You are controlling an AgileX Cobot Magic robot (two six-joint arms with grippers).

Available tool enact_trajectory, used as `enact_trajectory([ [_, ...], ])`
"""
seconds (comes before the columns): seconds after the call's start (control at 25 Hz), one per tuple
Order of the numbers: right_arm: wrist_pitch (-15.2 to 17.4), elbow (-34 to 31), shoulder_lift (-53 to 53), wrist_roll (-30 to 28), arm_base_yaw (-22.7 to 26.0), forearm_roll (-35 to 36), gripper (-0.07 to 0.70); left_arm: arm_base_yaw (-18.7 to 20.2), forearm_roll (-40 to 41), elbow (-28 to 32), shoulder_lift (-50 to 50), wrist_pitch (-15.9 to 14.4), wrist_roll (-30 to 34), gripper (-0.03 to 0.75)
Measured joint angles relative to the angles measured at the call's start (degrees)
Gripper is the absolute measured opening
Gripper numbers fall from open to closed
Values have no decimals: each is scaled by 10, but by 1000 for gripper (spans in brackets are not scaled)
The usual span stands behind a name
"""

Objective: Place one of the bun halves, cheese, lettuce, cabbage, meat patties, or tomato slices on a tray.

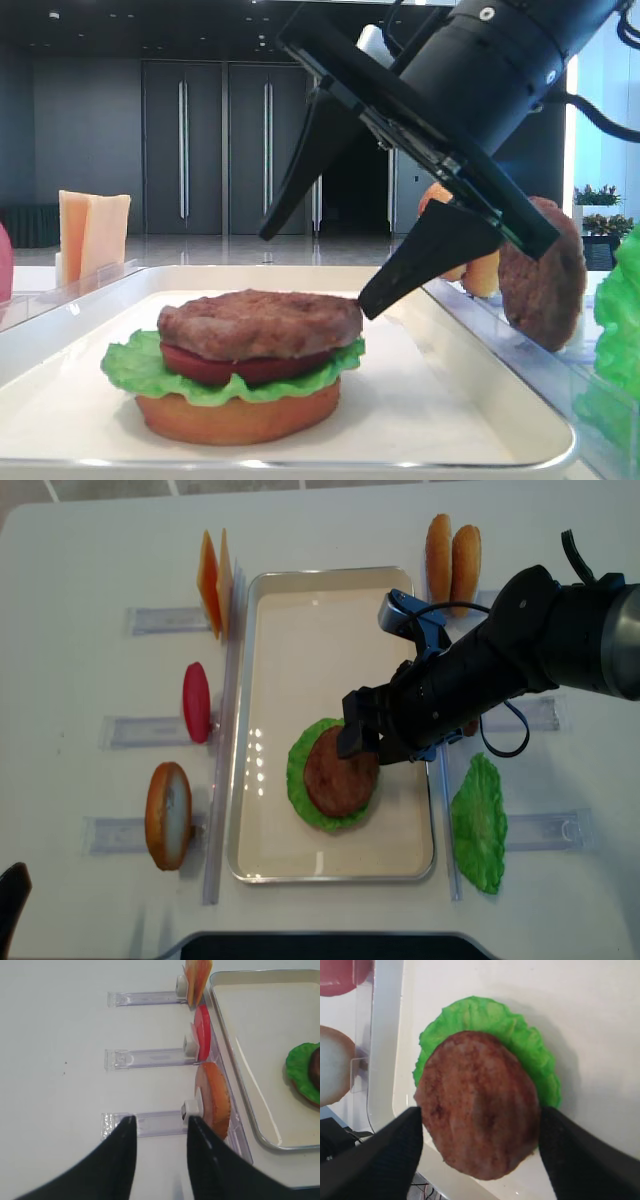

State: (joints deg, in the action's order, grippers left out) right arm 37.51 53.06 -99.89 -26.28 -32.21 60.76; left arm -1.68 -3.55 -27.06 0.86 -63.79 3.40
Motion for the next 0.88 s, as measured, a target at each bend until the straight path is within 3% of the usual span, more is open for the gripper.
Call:
enact_trajectory([
  [0.2,1,6,28,32,0,-35,500,0,0,0,0,0,0,265],
  [0.52,15,39,81,131,0,-138,500,0,0,0,0,0,0,265],
  [0.88,76,120,112,263,0,-320,500,0,0,0,0,0,0,265],
])
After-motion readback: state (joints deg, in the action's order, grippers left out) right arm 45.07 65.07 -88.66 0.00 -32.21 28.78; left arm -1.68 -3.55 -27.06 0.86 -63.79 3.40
